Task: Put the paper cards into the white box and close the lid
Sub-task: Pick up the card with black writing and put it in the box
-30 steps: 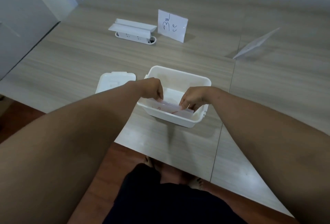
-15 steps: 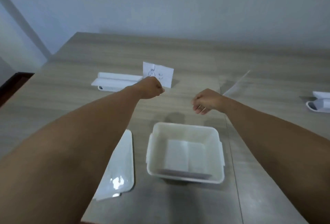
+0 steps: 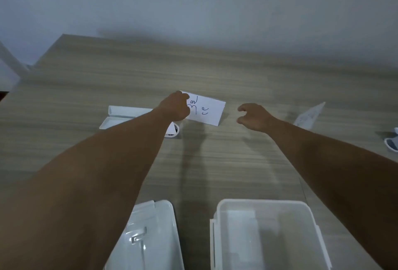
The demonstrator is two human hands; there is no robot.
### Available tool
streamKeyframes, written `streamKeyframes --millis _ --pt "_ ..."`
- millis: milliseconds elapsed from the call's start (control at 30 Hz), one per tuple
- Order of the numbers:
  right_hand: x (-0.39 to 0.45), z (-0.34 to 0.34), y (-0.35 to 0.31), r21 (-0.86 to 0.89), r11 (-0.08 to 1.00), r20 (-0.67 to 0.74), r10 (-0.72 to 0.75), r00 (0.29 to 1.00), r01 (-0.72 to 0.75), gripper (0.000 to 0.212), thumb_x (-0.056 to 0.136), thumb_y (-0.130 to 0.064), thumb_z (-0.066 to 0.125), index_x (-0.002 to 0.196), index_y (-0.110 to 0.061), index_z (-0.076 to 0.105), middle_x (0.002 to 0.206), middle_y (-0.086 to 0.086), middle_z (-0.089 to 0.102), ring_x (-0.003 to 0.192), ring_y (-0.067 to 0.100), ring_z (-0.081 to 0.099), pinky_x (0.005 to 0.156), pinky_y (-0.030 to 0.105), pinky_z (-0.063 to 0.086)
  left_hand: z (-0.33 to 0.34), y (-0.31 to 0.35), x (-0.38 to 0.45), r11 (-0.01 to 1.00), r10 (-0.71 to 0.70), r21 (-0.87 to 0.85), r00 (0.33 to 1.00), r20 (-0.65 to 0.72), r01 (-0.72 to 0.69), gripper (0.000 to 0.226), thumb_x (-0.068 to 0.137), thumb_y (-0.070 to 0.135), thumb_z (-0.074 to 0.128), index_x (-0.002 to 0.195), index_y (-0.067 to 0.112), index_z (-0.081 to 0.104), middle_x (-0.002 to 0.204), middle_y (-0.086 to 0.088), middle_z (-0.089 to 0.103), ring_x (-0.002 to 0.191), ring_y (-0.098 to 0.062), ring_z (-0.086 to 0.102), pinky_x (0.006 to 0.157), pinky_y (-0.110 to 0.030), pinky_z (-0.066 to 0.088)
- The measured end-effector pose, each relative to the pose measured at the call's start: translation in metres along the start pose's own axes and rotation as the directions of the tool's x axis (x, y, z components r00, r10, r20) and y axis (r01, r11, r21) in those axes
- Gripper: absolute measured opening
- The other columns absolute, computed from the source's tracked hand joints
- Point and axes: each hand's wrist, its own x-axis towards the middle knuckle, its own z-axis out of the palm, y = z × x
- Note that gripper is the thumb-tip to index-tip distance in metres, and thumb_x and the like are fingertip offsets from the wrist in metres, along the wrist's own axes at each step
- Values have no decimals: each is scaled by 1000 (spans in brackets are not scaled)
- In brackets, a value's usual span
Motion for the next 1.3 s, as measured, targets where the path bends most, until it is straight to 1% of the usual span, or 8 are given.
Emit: streamKeyframes --millis 200,400,600,733,933,1033,1133,1300 --pt "65 36 -42 -122 989 -31 -84 996 79 66 82 -14 58 145 -13 37 154 8 34 143 30 27 117 39 26 -2 -22 44 998 62 26 997 -40 -61 74 89 12 54 154 12 19 165 -9 10 152 -28 11 122 -44 20" --pt "89 66 -58 -338 939 -93 -105 990 68 58 79 -6 54 136 -7 41 139 14 49 133 34 39 113 43 30 25 -34 67 985 95 139 995 33 -98 72 91 14 51 154 14 17 164 -6 13 153 -24 5 123 -50 3" --pt "89 75 -25 -306 947 -194 -164 967 100 34 83 2 52 115 -4 61 116 18 61 110 36 57 94 35 40 44 -31 72 955 126 288 976 -179 -70 46 87 11 57 132 17 55 136 -11 48 131 -31 44 120 -51 18" --pt "64 67 -2 -235 954 -229 -239 944 185 21 90 1 51 105 -3 66 106 15 61 97 32 59 78 31 39 48 -25 58 999 43 9 985 -164 -42 24 85 11 63 105 18 76 111 -7 70 107 -27 64 95 -36 49" --pt "7 18 32 -76 986 -260 -162 952 147 15 92 -9 56 95 -4 70 98 14 69 92 29 62 76 27 37 43 25 21 898 62 -427 992 -109 -103 17 85 16 69 96 4 75 101 -9 72 93 -21 66 77 -22 40" --pt "-30 -13 44 51 995 -327 -62 943 83 14 91 -12 60 92 -3 71 92 10 69 83 18 57 74 23 36 32 61 2 860 106 -487 987 -119 -151 19 81 12 74 95 -1 77 101 -15 75 83 -13 61 72 -18 42" --pt "-63 -41 48 80 995 -369 -24 929 58 16 87 -16 67 93 -2 72 85 4 64 81 16 56 74 22 37 16 91 -24 849 151 -489 979 -136 -199 23 78 10 77 99 -1 76 101 -15 75 83 -11 61 55 1 39" --pt "-125 -70 61 193 975 -375 -25 927 105 16 85 -17 70 91 -4 73 81 6 66 66 16 57 75 31 50 3 125 -81 844 153 -496 978 -144 -205 23 77 13 79 98 4 78 99 -12 76 81 -11 62 66 -17 44"
